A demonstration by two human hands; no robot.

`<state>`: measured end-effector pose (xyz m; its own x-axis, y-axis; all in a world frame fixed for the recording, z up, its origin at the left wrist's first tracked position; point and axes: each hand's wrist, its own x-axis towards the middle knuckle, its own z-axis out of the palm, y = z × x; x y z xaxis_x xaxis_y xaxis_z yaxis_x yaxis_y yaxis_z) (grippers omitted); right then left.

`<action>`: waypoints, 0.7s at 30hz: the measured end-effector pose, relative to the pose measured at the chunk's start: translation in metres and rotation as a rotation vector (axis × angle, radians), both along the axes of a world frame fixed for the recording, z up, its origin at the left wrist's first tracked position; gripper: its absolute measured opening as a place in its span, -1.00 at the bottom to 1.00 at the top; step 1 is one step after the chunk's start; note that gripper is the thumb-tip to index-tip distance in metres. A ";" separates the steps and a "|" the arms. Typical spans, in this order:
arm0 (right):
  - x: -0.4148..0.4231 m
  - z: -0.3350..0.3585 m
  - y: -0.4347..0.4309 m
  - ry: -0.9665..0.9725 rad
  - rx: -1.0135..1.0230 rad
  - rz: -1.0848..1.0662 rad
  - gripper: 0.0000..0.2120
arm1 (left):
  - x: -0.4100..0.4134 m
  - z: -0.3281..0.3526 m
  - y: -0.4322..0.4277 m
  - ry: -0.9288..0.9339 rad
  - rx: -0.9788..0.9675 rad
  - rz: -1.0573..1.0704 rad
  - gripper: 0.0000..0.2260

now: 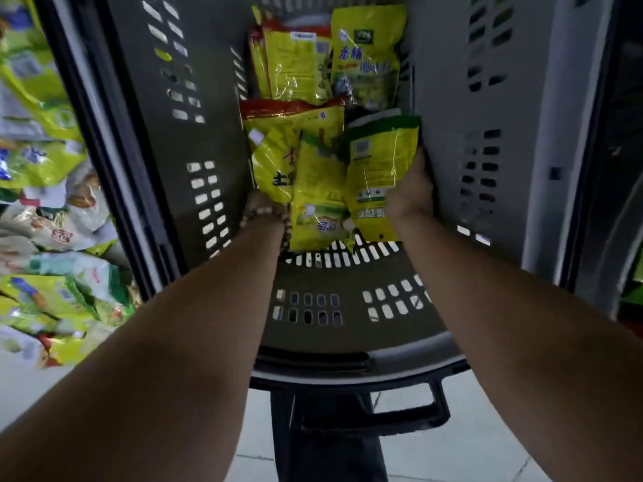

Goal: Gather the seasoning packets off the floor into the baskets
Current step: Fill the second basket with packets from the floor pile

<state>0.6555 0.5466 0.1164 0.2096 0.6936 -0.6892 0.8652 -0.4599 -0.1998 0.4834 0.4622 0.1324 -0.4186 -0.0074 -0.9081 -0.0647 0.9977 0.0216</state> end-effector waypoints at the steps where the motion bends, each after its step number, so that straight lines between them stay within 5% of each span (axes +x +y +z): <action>1: 0.000 0.000 -0.006 -0.087 0.031 0.116 -0.27 | 0.003 -0.006 -0.004 0.051 -0.015 -0.089 -0.60; 5: -0.008 0.001 -0.022 -0.140 0.085 0.483 -0.12 | 0.024 0.003 0.003 0.350 0.187 -0.498 -0.26; 9: -0.002 -0.010 -0.020 -0.108 -0.084 0.719 0.02 | 0.028 -0.004 -0.007 0.289 0.172 -1.106 -0.16; 17: 0.002 -0.051 -0.009 -0.033 -0.229 0.782 0.08 | 0.019 -0.061 0.008 0.139 -0.020 -1.185 -0.24; 21: 0.005 -0.056 -0.007 -0.012 -0.252 0.763 0.02 | 0.013 -0.060 0.013 0.069 -0.022 -1.195 -0.08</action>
<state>0.6602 0.5393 0.0605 -0.2513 0.4725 -0.8447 0.9605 0.2295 -0.1573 0.4963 0.4754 0.0721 -0.2194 0.4039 -0.8881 0.9041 0.4264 -0.0294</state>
